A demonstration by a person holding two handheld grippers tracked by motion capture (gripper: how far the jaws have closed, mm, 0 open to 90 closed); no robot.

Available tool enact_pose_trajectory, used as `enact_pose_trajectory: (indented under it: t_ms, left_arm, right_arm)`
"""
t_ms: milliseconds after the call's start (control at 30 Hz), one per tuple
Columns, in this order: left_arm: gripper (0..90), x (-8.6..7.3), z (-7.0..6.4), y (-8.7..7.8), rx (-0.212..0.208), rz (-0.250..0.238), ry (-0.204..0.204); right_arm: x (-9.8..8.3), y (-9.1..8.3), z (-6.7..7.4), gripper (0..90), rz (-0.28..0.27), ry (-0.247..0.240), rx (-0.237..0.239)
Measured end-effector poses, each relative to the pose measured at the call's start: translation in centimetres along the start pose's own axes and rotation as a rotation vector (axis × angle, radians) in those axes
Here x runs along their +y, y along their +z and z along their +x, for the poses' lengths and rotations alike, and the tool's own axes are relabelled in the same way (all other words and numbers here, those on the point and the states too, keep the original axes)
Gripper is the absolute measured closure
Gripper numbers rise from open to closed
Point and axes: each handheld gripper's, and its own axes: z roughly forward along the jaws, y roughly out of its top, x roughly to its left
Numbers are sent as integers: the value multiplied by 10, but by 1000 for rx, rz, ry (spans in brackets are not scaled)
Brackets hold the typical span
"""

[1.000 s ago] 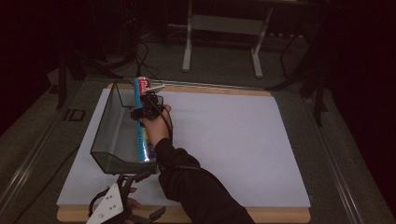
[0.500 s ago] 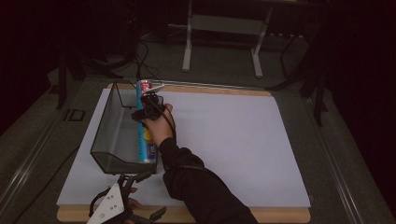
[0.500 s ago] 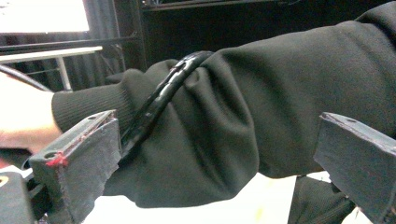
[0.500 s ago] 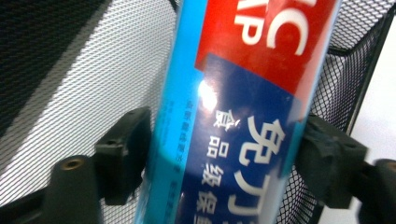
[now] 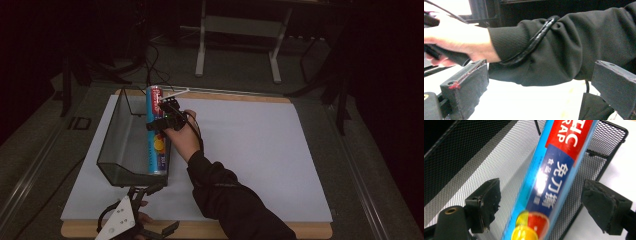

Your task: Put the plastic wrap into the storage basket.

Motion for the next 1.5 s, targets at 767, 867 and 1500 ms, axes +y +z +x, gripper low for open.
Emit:
enact_pose_trajectory:
  t_ms: [767,867,1500]
  left_arm:
    - [21,-1,0,5,-2,24,5]
    - [21,-1,0,5,-1,25,6]
    - [21,-2,0,8,0,36,8]
  right_arm:
    - [-40,-63,-16,164,-54,-143,3]
    - [-48,-70,-21,163,-58,-153,0]
    - [-106,-105,-51,140,-73,-187,5]
